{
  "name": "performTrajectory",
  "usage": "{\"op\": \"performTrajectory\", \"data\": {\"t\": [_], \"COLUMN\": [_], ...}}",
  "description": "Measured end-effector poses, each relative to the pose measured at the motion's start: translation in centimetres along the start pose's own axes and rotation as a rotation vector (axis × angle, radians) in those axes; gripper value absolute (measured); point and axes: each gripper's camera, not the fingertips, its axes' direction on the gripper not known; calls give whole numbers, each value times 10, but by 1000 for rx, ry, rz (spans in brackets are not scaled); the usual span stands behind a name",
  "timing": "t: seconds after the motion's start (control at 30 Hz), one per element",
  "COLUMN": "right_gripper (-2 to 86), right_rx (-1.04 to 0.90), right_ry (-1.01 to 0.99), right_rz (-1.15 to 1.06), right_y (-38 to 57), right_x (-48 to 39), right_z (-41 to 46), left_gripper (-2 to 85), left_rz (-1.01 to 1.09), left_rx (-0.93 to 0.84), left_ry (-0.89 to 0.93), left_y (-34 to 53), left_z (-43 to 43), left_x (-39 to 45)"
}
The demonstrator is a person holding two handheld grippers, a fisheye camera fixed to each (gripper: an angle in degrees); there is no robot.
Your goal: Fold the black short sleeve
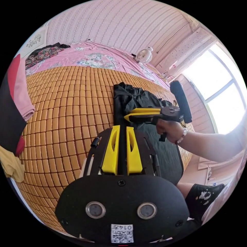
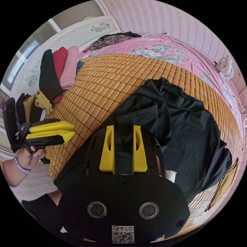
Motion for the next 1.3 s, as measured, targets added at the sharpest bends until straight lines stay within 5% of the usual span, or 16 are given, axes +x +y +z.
{"op": "performTrajectory", "data": {"t": [0.47, 0.8, 0.97, 1.3], "right_gripper": [9, 6, 4, 2], "right_rx": [133, 99, 135, 221], "right_ry": [-219, -206, -281, -242], "right_rz": [309, 220, 283, 320], "right_y": [61, 51, 53, 58], "right_x": [120, 123, 136, 158], "right_z": [-57, -42, -41, -73], "left_gripper": [70, 96, 45, -4], "left_rz": [165, 135, 85, 37], "left_rx": [-30, -172, -278, -75], "left_ry": [82, 280, 171, 168], "left_y": [-108, -154, -167, -150], "left_z": [24, 61, 74, -6], "left_x": [30, 71, 73, 52]}}
